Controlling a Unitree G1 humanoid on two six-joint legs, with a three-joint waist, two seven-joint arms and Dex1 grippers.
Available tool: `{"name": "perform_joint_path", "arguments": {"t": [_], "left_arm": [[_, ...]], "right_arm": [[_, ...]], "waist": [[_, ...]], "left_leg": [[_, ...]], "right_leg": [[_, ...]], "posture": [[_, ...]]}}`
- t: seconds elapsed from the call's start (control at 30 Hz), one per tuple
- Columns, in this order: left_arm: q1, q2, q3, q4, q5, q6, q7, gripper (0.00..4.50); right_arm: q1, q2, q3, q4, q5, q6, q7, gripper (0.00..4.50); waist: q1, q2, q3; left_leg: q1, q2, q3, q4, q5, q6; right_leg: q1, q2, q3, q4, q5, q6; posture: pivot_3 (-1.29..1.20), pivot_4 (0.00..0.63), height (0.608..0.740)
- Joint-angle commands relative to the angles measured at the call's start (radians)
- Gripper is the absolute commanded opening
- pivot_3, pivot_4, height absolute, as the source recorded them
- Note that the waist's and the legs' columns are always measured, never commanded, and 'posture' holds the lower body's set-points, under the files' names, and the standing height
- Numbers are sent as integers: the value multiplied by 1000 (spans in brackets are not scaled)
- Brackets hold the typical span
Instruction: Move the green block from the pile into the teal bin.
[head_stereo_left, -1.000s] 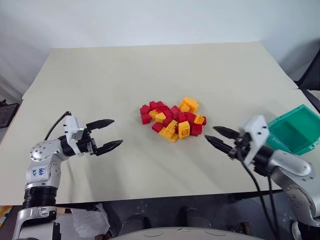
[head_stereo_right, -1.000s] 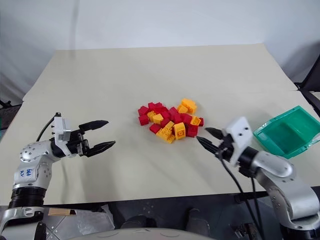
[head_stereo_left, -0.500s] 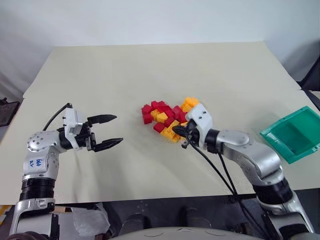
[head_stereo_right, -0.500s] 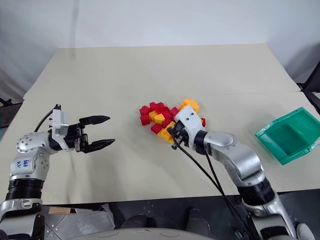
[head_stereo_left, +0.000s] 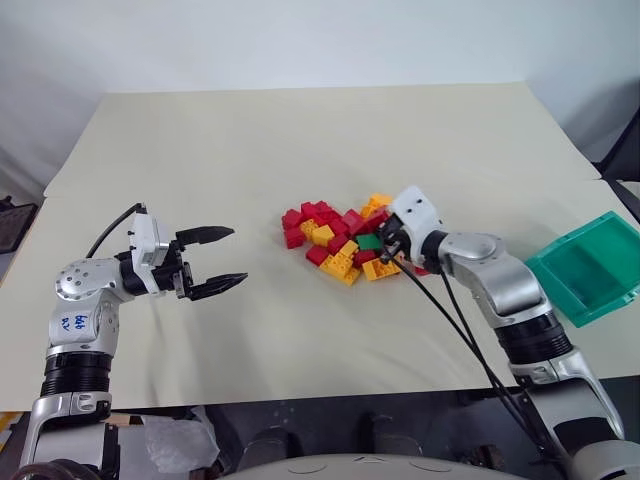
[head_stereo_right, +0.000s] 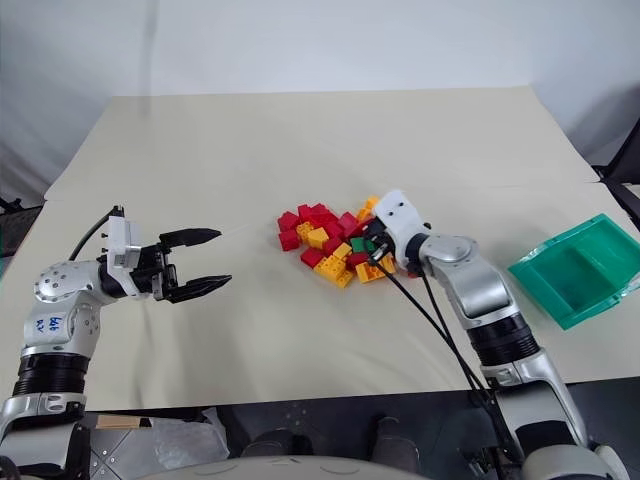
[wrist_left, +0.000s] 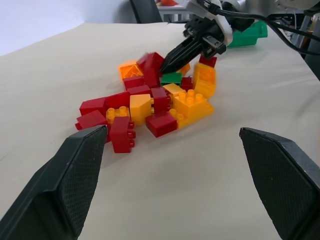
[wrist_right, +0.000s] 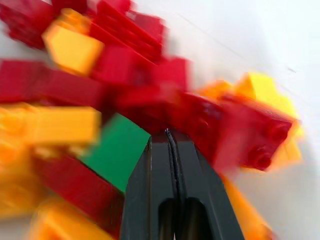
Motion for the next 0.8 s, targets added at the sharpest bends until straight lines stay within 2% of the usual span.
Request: {"name": "perform_joint_path", "arguments": {"t": [0.03,0.23,0.33,0.4,0.47,0.53,0.6,0.77,0.8], "left_arm": [[-25,12,7,4,3,-23,-4,4500],[-54,-1,-6,23,5,-36,-9,4500],[-85,-5,-14,58,10,-54,-21,4500],[-97,-9,-16,73,12,-65,-25,4500],[-103,-16,-18,83,13,-74,-28,4500],[-107,-20,-20,88,14,-79,-28,4500],[-107,-25,-21,89,15,-83,-28,4500],[-84,-44,-18,66,10,-94,-20,4500],[-76,-48,-17,54,7,-93,-17,4500]], "right_arm": [[8,-15,-47,-54,2,5,26,21],[-12,-20,-97,-196,62,93,71,21],[-60,-59,-95,-234,117,139,176,21],[-104,-138,1,-226,107,190,298,21],[-143,-194,81,-199,87,157,418,21],[-164,-212,111,-177,76,120,473,21],[-173,-203,102,-152,66,100,472,21],[-256,-163,180,-5,-27,-74,555,21],[-272,-160,195,22,-48,-85,567,186]], "waist": [[-2,0,0],[-5,0,0],[-7,-1,0],[-6,-1,1],[-7,-1,1],[-10,-1,1],[-14,-2,1],[-20,-2,1],[-20,-2,1]], "left_leg": [[0,0,0,0,0,0],[0,1,0,0,0,0],[0,0,0,0,0,0],[0,0,0,0,0,0],[0,0,0,0,0,0],[0,0,0,0,0,0],[0,0,0,0,0,0],[0,0,2,1,0,0],[0,0,2,1,0,0]], "right_leg": [[0,0,0,0,0,0],[0,0,0,0,0,0],[0,0,0,0,0,0],[0,0,0,0,0,0],[0,0,0,0,0,0],[0,0,0,-1,0,0],[0,0,0,0,0,0],[0,0,0,0,0,1],[0,0,0,0,0,1]], "posture": [[0,150,740],[0,150,740],[0,150,740],[0,150,740],[0,150,740],[0,150,740],[0,150,740],[0,150,740],[0,150,740]]}}
